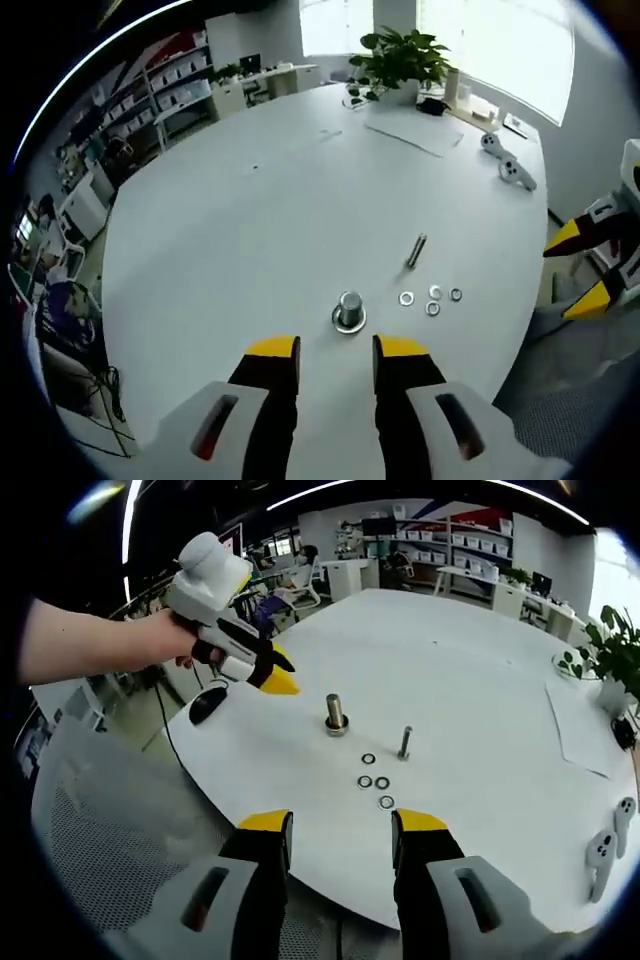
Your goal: Place the washer onto the threaded stud by aligning its center hole with the stud, sliding it down to the base, and recovering from edge contact or off-axis alignment until the washer reaches the visible bottom stop.
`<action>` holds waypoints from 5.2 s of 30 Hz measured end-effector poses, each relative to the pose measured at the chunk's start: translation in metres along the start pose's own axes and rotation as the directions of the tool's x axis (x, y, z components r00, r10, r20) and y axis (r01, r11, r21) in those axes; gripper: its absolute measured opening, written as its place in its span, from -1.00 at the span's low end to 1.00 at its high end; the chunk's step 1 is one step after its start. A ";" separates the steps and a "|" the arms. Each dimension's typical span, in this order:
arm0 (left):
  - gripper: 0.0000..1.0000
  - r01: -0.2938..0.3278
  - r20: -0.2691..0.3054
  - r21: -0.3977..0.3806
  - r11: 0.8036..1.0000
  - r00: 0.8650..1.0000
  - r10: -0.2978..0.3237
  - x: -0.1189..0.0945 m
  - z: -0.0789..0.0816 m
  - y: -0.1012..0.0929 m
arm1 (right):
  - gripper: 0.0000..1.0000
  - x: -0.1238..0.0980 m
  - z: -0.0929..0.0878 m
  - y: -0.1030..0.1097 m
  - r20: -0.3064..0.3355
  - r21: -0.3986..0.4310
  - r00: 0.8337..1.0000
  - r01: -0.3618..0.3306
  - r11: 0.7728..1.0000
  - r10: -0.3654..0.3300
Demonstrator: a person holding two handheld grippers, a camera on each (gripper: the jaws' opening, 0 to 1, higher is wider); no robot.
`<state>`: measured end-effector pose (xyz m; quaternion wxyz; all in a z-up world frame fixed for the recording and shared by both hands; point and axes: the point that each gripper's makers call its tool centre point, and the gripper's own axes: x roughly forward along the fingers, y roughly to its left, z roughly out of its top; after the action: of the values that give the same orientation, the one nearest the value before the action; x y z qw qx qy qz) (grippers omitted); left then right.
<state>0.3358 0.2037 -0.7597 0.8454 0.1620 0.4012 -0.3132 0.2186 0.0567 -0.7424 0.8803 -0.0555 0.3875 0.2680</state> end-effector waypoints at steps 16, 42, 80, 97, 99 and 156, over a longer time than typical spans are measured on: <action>-0.43 0.015 0.126 -0.112 0.994 0.992 -0.001 -0.034 -0.015 -0.003 | -0.15 0.002 -0.008 -0.008 -0.028 -0.006 0.999 0.039 0.999 -0.039; -0.39 0.064 0.233 -0.161 0.985 0.972 -0.026 -0.076 -0.032 -0.014 | -0.12 0.001 -0.012 -0.027 -0.036 0.015 0.991 0.130 0.991 -0.129; -0.30 0.034 0.333 -0.159 0.987 0.943 0.021 -0.114 -0.022 -0.020 | -0.10 0.007 -0.006 -0.028 -0.055 0.000 0.990 0.131 0.991 -0.131; -0.31 0.025 0.361 -0.131 0.991 0.932 0.024 -0.120 -0.018 -0.021 | -0.12 0.042 -0.004 -0.030 -0.110 -0.046 0.989 0.092 0.995 -0.097; -0.30 0.018 0.358 -0.110 0.994 0.934 0.023 -0.118 -0.020 -0.020 | -0.12 0.048 -0.004 -0.027 -0.117 -0.050 0.990 0.073 0.996 -0.079; -0.23 0.094 0.312 -0.095 0.991 0.948 -0.061 -0.098 -0.033 -0.033 | -0.28 0.115 -0.039 -0.056 -0.386 -0.163 0.920 0.008 0.987 -0.071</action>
<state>0.2476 0.2350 -0.7042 0.8923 0.0490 0.2865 -0.3455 0.2856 0.0460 -0.8575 0.7833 -0.1854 0.5316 0.2636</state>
